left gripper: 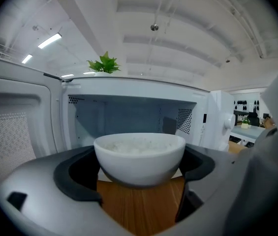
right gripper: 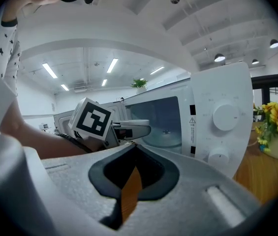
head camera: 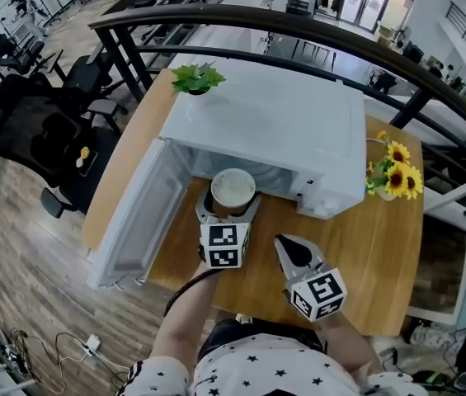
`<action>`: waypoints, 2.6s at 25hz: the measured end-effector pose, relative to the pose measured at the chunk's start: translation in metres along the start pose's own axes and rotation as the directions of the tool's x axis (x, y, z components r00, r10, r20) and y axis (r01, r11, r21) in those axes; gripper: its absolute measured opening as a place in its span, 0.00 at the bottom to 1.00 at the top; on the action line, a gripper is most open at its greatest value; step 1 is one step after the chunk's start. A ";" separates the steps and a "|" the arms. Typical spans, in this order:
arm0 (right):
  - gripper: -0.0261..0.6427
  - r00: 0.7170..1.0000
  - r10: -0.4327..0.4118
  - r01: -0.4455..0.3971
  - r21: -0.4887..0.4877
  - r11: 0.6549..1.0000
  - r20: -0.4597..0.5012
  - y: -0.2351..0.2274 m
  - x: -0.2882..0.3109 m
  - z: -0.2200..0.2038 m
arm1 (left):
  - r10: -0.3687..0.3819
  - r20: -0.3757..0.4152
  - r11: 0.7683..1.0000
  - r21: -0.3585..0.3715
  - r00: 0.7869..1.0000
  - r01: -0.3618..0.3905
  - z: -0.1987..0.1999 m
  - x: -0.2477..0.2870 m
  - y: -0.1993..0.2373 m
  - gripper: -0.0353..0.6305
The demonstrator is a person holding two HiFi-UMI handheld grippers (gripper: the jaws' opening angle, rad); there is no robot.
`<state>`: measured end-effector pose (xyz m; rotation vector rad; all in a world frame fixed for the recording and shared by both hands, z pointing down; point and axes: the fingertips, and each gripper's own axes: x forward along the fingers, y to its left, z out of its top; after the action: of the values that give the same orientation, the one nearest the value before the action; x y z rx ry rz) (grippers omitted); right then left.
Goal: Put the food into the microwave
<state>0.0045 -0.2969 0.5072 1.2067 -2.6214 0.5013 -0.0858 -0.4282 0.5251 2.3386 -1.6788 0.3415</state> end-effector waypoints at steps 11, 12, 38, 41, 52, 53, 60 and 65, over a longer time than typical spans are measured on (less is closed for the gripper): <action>0.05 1.000 -0.001 0.002 0.023 1.000 -0.021 -0.016 0.009 -0.008 | 0.018 -0.047 1.000 0.019 0.999 -0.018 -0.010 0.045 0.005 0.77; 0.05 1.000 0.000 0.001 0.023 1.000 -0.024 -0.017 0.009 -0.008 | 0.017 -0.050 1.000 0.021 0.999 -0.016 -0.011 0.048 0.004 0.77; 0.05 0.999 -0.019 0.020 0.037 0.999 -0.042 -0.040 0.013 -0.015 | 0.025 -0.127 0.998 0.058 0.992 -0.018 -0.024 0.112 0.006 0.77; 0.05 0.999 -0.023 0.025 0.038 0.999 -0.043 -0.041 0.013 -0.015 | 0.029 -0.141 0.998 0.063 0.990 -0.021 -0.026 0.116 0.007 0.77; 0.05 0.999 -0.020 0.022 0.039 0.999 -0.045 -0.036 0.014 -0.018 | 0.049 -0.194 0.995 0.091 0.980 -0.032 -0.033 0.122 0.009 0.77; 0.05 0.999 -0.019 0.021 0.038 0.999 -0.044 -0.035 0.014 -0.017 | 0.050 -0.195 0.995 0.091 0.979 -0.032 -0.033 0.122 0.009 0.77; 0.05 0.999 -0.024 0.026 0.040 0.999 -0.042 -0.033 0.012 -0.017 | 0.048 -0.199 0.995 0.091 0.979 -0.031 -0.033 0.122 0.009 0.77; 0.05 0.999 -0.033 0.034 0.041 0.999 -0.038 -0.031 0.010 -0.017 | 0.029 -0.196 0.997 0.074 0.980 -0.015 -0.033 0.120 0.007 0.77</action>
<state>0.0232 -0.3161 0.5323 1.2397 -2.5676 0.5697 -0.0565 -0.5269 0.5956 2.2519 -1.6237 0.6262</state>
